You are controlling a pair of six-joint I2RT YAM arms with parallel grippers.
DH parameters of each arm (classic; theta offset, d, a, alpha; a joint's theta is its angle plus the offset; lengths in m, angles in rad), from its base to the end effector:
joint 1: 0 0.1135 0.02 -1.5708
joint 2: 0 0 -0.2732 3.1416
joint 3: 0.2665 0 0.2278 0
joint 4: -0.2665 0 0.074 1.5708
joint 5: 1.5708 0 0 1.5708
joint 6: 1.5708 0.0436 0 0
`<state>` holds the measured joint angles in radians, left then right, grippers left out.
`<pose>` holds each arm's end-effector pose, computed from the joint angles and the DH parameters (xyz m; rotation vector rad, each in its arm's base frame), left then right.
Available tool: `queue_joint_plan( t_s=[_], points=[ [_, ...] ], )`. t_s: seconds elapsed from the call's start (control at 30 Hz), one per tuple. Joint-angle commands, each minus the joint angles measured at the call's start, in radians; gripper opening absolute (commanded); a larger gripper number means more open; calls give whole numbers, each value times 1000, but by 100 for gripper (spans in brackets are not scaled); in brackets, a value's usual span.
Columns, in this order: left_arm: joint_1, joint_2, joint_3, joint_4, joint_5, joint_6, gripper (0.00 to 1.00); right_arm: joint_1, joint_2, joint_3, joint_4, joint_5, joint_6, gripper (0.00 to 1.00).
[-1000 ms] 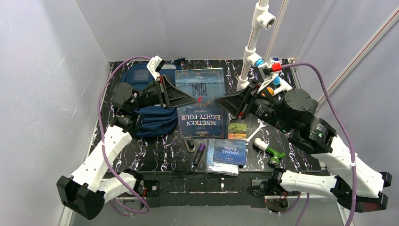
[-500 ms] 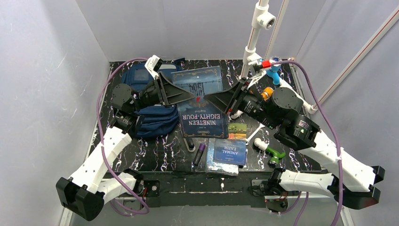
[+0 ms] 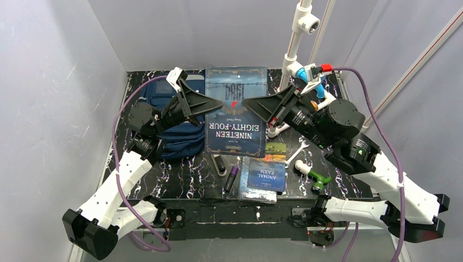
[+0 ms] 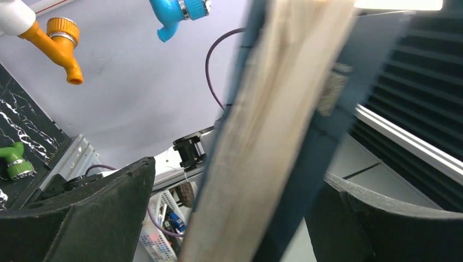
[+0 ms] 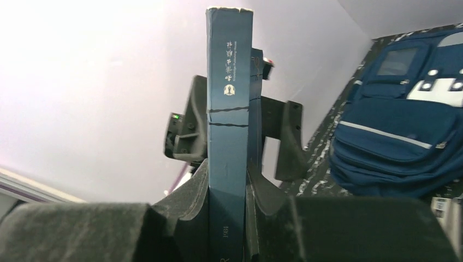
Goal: Pack the student bag
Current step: Pick up the book from the center of the board.
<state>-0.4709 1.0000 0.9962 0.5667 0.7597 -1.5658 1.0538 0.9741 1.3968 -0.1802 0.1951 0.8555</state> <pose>0.1483 -0.1092 0.4589 0.1178 1.4841 -2.1141 0.0843 0.1311 0.5124 0.0377 1.4934 1.4617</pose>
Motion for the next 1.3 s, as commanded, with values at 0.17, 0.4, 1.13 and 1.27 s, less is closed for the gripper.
queue_joint_plan(
  t_s=[0.17, 0.4, 1.13, 1.27],
  points=[
    [-9, -12, 49, 51, 25, -97, 95, -2, 4, 59, 126, 119, 251, 1],
    [-8, -36, 47, 93, 55, -156, 58, -2, -27, 43, 8, 217, 232, 1],
    [-9, 40, 42, 107, 76, -65, 1, -2, 46, 119, -61, 87, 56, 1],
    [-8, -31, 59, -116, 10, 185, 0, -1, 70, 165, -173, 117, -51, 28]
  ],
)
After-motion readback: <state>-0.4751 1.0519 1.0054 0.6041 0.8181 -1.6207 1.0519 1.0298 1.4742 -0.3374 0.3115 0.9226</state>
